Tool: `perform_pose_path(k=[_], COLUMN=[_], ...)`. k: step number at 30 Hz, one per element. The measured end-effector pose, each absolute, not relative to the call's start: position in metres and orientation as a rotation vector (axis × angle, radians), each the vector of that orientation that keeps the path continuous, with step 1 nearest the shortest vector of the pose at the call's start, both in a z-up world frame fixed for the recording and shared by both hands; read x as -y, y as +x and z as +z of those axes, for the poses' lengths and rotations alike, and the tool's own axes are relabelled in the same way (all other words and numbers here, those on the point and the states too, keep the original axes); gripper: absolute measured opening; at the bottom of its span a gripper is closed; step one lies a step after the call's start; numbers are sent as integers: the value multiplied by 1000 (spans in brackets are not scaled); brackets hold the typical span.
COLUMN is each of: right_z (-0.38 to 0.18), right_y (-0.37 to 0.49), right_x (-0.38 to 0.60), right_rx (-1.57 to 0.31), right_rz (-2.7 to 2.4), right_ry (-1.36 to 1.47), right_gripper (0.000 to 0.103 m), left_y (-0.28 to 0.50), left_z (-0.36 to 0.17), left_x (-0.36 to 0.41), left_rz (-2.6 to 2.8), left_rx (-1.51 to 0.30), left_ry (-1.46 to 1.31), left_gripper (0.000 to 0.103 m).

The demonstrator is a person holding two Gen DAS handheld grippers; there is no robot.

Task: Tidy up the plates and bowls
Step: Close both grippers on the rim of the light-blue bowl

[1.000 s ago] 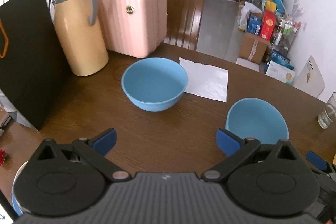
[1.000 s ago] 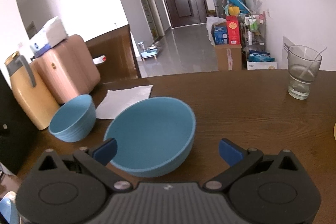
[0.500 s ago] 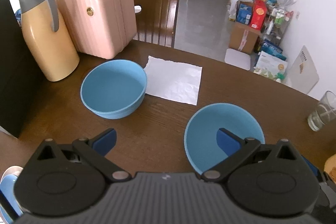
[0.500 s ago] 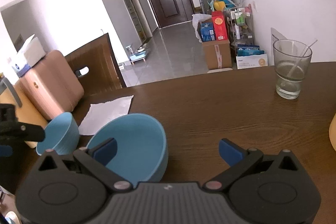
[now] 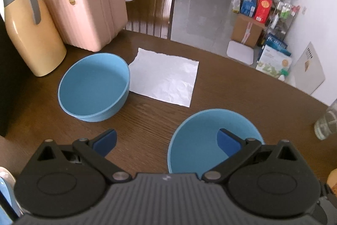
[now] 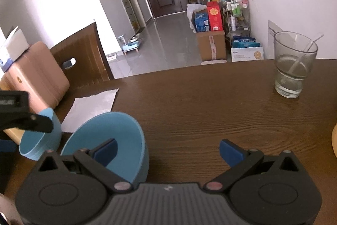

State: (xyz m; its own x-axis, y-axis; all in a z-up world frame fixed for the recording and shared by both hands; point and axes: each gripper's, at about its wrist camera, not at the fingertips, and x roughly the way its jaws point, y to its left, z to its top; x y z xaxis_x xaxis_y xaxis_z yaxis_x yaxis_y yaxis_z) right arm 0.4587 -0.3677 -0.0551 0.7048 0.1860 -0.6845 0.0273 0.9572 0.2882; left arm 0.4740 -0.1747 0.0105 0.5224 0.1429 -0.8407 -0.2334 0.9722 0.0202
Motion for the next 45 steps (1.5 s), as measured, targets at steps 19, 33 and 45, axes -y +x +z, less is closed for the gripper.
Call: perform_pose_path(k=[19, 33, 45], right_z=[-72, -80, -83], right_y=[483, 485, 486], right_x=[350, 349, 346], right_rx=[-861, -887, -891], right_rz=[126, 149, 190], right_ry=[187, 211, 236], right_gripper=[83, 55, 32], left_y=[504, 504, 500], left_z=[-42, -60, -61], left_x=[165, 167, 181], left_rz=[251, 194, 130], left_rx=[-1098, -1166, -1141], left_ry=[-23, -20, 2], left_gripper=[93, 49, 14])
